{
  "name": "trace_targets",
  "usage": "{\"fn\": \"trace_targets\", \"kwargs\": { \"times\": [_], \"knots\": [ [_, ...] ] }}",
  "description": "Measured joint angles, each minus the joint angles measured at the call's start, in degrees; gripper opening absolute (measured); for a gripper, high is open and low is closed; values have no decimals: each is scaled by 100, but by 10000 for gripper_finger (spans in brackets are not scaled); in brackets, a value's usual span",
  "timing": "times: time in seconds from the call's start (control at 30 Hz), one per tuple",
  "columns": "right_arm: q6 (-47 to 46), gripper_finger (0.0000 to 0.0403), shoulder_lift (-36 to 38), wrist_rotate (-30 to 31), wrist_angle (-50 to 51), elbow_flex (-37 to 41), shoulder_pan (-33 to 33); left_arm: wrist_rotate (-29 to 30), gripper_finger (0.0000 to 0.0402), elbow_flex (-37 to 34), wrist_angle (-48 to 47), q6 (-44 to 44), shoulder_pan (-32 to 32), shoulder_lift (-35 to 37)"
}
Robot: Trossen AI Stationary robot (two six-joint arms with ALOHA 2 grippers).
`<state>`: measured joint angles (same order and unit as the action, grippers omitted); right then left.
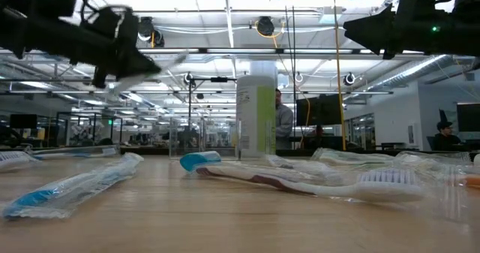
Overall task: Pick & Place toothbrushing station
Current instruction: Put the left green toothbrush into the transparent organizer
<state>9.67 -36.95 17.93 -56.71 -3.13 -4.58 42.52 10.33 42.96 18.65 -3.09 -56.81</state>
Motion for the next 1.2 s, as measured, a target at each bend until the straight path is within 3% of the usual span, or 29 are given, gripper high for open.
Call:
{"fn": "trace_targets", "kwargs": {
  "times": [0.27,0.47,0.67,0.87,1.07,1.2],
  "knots": [
    [2,201,0,2,-2,1,0,-561,16,4,2297,-1936,22,38],
    [171,201,0,2,-142,1,1,-978,6,80,2491,-1813,372,-322],
    [343,201,2,8,-357,0,-34,-1672,10,746,2501,-1778,750,-1070],
    [343,201,2,11,-391,1,-202,-1711,9,1274,2579,-1826,804,-2051],
    [338,201,0,9,-252,1,-271,-1704,6,1276,4030,-1698,801,-3051],
    [306,201,0,7,-206,0,-273,-1704,6,1276,4479,-1488,799,-3713]
  ]
}}
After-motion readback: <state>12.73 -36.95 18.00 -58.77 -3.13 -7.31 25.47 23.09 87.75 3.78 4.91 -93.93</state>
